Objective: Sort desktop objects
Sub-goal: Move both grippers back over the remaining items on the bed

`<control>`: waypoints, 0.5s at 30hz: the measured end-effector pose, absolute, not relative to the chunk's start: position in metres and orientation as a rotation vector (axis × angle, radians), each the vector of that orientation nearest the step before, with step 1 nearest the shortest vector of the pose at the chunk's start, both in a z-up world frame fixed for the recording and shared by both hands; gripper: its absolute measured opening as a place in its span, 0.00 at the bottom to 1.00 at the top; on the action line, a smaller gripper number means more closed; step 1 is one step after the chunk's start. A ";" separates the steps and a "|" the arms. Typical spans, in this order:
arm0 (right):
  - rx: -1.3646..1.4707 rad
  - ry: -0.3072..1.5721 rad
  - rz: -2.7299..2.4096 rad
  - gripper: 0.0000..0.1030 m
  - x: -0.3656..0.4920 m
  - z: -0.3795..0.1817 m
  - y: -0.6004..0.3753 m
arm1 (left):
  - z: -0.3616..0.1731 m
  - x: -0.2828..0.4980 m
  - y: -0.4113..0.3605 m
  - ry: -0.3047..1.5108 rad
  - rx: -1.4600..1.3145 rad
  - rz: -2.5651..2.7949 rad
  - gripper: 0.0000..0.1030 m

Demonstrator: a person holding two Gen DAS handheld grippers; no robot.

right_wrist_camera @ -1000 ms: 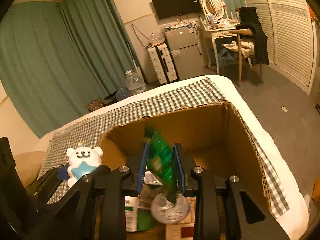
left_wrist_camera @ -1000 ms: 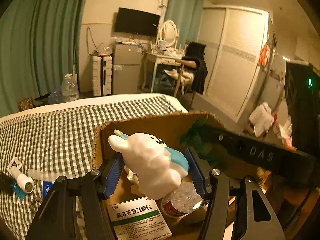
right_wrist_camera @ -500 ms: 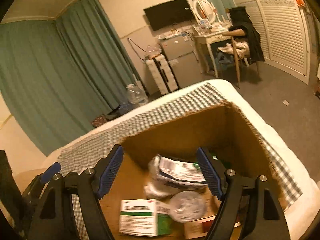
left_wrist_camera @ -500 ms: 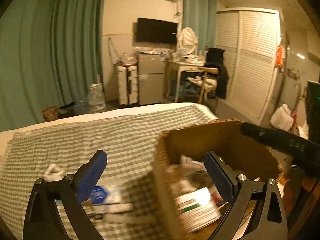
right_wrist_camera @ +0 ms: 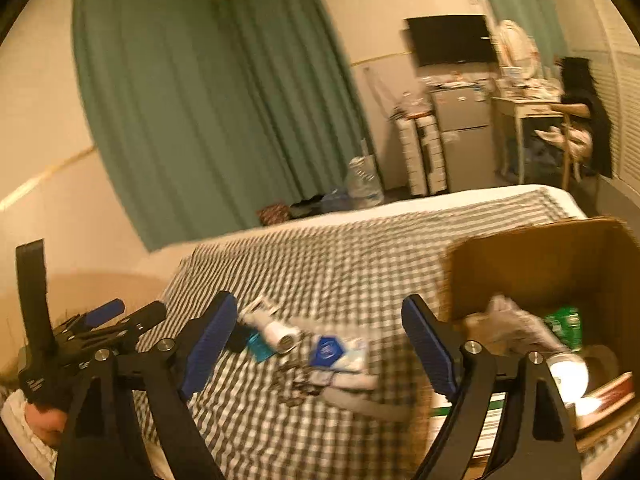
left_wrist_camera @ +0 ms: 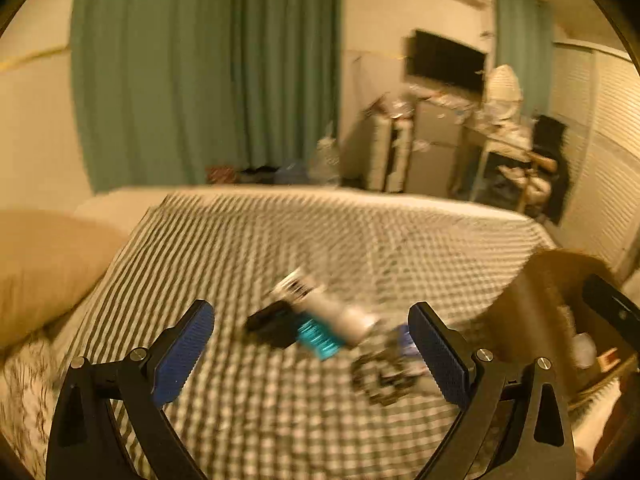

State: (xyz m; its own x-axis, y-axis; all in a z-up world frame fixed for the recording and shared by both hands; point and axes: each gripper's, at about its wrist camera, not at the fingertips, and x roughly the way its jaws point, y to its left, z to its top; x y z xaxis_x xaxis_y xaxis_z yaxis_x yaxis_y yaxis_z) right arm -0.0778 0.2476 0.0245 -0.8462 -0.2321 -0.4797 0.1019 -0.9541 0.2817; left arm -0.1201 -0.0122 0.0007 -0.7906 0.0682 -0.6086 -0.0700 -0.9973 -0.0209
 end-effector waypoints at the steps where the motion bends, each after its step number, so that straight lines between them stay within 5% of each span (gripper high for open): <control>1: 0.805 -0.352 -2.829 0.85 -0.083 0.016 0.237 | -0.009 -0.123 -0.020 0.004 -1.029 2.921 0.97; 6: 0.958 -0.337 -2.830 0.85 -0.111 -0.033 0.203 | -0.073 -0.143 -0.051 -0.096 -1.230 2.904 0.97; 15: 1.177 -0.330 -2.846 0.85 -0.156 -0.092 0.205 | -0.122 -0.175 -0.056 -0.231 -1.132 2.907 0.97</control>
State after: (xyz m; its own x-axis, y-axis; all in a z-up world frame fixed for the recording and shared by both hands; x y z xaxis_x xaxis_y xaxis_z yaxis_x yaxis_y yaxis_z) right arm -0.1558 0.2054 -0.0916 -0.7101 -0.1217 -0.6935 -0.0400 -0.9764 0.2123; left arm -0.1752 -0.0562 -0.1215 -0.7383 0.0656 -0.6713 0.0410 -0.9891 -0.1417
